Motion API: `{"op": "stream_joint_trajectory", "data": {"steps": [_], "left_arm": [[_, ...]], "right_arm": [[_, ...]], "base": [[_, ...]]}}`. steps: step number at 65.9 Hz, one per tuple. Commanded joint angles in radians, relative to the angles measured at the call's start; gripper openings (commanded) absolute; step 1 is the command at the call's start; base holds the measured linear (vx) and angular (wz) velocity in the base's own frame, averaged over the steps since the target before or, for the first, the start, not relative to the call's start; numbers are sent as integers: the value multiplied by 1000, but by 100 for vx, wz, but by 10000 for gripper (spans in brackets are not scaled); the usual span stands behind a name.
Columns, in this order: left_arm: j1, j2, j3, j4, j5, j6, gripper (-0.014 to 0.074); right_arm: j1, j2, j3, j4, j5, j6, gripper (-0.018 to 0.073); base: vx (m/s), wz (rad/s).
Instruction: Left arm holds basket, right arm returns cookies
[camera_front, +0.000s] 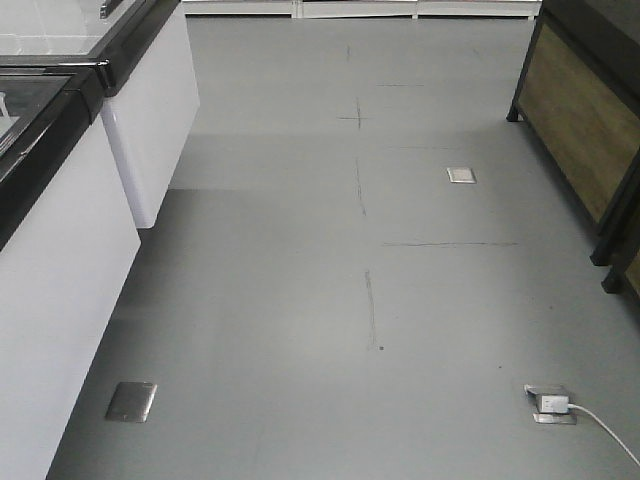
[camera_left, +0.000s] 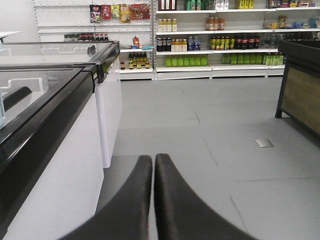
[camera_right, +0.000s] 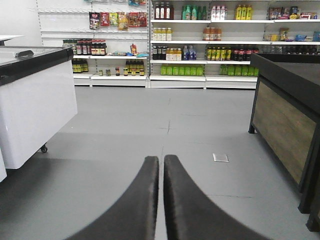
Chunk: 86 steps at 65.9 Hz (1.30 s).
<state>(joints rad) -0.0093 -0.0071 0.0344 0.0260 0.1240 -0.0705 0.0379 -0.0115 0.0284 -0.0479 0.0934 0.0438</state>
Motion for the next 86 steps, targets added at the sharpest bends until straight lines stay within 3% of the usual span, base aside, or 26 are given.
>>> {"op": "stream_joint_trajectory", "data": {"steps": [1,30,51,70,86], "left_arm": [[2,-16,-30,0,-76,-4,-6],[2,-16,-30,0,-77,-4,-6],[2,-16,-74,1,-147,13,-6],[2,16,-255,1,-3,13,-6],[2,206,-407,1,144,14,-6]], "right_arm": [[-7,-12,18,-2,-79,-6,-6],[-7,-12,18,-2,-75,-6,-6],[-7,-12,18,1,-76,-6,-6],[-7,-12,18,2,-76,-6,-6],[-7,-12,18,2,-76,-6,-6]], "base": [[0,0],[0,0],[0,0],[0,0],[0,0]]}}
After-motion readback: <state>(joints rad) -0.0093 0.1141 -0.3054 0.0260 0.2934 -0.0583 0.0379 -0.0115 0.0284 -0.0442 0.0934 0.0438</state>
